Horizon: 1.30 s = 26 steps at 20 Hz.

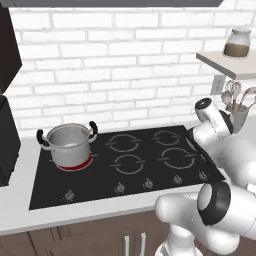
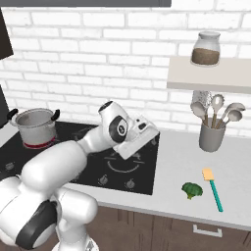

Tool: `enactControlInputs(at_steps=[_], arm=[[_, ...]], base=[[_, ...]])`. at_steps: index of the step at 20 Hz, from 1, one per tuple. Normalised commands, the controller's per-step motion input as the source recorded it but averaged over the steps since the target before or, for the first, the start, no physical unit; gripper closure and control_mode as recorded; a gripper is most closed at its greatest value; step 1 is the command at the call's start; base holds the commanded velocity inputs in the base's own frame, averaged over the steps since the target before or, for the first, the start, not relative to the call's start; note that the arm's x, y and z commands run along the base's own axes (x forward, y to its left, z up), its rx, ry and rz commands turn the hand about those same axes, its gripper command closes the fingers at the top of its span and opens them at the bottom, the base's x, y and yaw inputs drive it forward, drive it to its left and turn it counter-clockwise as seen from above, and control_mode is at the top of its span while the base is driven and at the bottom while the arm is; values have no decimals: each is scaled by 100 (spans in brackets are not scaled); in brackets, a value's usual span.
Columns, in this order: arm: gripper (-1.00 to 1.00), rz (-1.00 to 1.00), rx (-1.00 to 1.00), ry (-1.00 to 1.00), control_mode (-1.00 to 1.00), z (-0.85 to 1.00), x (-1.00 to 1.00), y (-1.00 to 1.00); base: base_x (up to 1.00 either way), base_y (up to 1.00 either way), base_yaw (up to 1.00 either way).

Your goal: Put the lime and broccoli in the pot. Retrieve the spatula and lightly stir the vegetables in the pot.

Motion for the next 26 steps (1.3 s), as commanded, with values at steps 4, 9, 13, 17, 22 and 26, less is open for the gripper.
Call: enactControlInputs(at_steps=[4,9,13,17,22,26], arm=[[-100,-11,1,17,-100,-8,-8,-100],[-100,-13,6,31,-100,-44,0,-100],[-100,-7,4,28,-100,-56,-15,-63],[-100,0,12,11,-100,-49,-3,-32],[-100,5,15,1,-100,-45,0,-29],[-100,7,9,0,-100,-45,0,-16]], base=[[0,0,0],[0,0,0],[0,0,0],[0,0,0],[0,0,0],[0,0,0]])
